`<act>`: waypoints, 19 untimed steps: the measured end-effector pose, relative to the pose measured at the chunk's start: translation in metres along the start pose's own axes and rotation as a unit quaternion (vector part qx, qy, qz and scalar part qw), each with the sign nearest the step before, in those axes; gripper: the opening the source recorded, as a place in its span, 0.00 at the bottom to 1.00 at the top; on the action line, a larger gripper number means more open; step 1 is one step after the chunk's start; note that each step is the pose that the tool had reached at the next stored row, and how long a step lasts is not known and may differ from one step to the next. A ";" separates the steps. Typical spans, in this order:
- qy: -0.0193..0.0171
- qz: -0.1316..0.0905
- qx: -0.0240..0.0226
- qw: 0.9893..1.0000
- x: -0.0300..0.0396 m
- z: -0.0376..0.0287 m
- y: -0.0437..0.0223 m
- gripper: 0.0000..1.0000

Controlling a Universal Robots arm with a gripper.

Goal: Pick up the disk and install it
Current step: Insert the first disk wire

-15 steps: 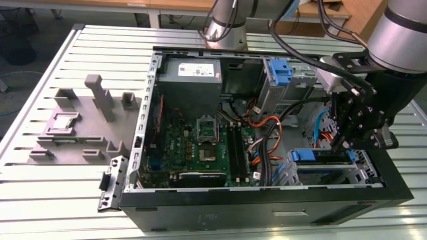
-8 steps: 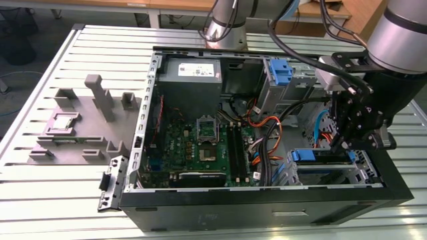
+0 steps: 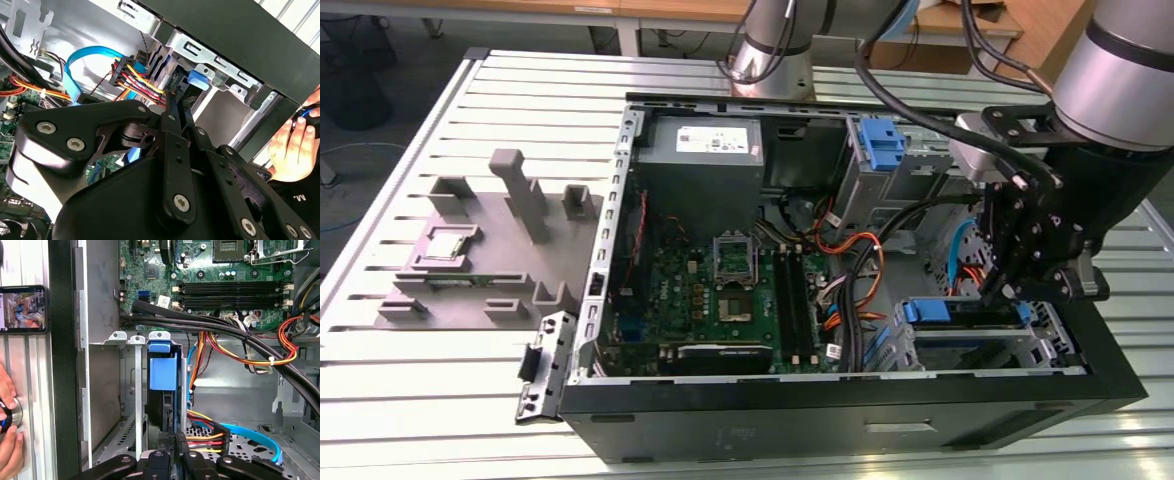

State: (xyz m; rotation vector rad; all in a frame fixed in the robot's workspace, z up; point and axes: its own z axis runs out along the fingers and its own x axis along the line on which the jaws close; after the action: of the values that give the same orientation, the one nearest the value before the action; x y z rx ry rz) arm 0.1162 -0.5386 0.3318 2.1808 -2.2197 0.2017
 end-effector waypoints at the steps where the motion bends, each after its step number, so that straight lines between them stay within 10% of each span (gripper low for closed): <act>1: 0.000 0.000 0.000 1.000 0.0000 0.0000 0.0000 0.17; 19: 0.001 0.017 -0.002 1.000 -0.0005 0.0049 0.0004 0.17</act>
State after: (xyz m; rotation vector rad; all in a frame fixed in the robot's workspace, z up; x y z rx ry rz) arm 0.1162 -0.5386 0.3269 2.1424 -2.2546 0.2007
